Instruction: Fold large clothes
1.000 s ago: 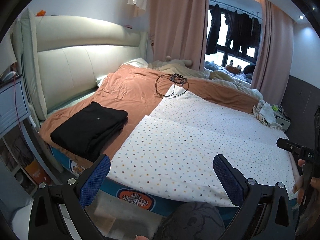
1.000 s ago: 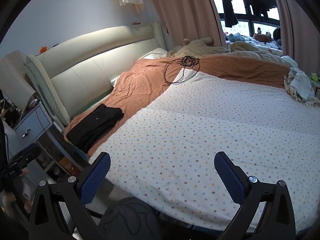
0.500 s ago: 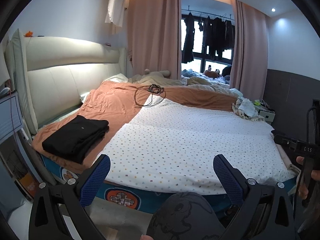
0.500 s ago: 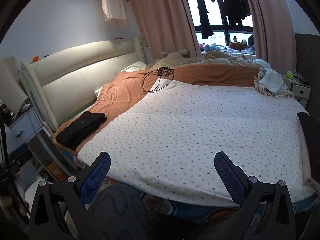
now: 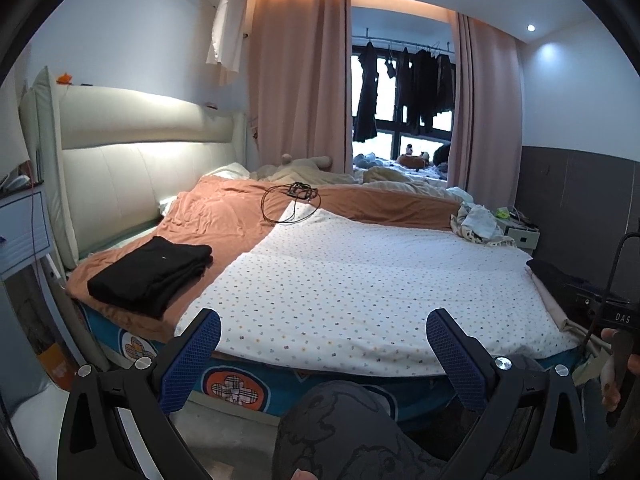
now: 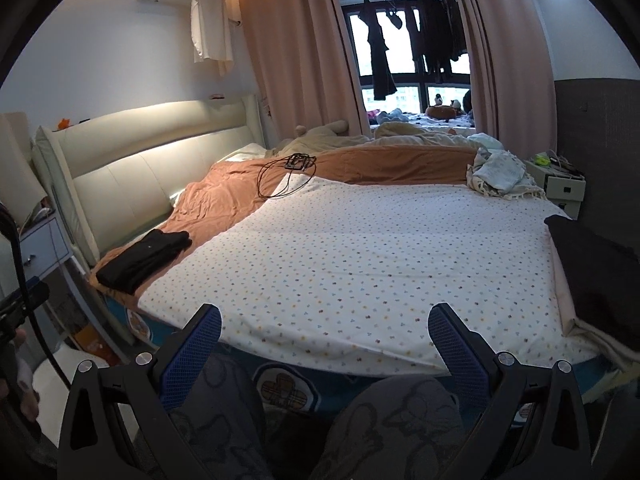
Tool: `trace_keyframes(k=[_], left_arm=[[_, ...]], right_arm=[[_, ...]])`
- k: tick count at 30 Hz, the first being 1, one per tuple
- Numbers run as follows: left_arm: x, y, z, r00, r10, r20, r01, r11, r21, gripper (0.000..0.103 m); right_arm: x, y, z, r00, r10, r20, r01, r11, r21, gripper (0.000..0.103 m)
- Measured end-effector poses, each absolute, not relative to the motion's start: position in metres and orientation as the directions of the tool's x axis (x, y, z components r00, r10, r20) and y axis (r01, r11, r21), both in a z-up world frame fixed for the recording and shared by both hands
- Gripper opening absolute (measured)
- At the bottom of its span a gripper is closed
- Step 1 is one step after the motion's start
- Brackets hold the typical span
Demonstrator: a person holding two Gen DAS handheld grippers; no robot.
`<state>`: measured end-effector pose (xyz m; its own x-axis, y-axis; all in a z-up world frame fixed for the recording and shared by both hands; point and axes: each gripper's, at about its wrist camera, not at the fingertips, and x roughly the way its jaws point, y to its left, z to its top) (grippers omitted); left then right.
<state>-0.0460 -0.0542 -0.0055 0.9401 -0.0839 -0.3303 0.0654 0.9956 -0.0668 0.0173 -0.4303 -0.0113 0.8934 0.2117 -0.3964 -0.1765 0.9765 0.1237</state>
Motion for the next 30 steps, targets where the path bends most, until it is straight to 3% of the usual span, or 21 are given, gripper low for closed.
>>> trace_keyframes(k=[30], left_arm=[[-0.058, -0.050, -0.008, 0.943, -0.086, -0.320, 0.066, 0.995, -0.073, 0.103]], right_arm=[[0.005, -0.429, -0.021, 0.894, 0.207, -0.397, -0.166, 0.977, 0.136, 0.103]])
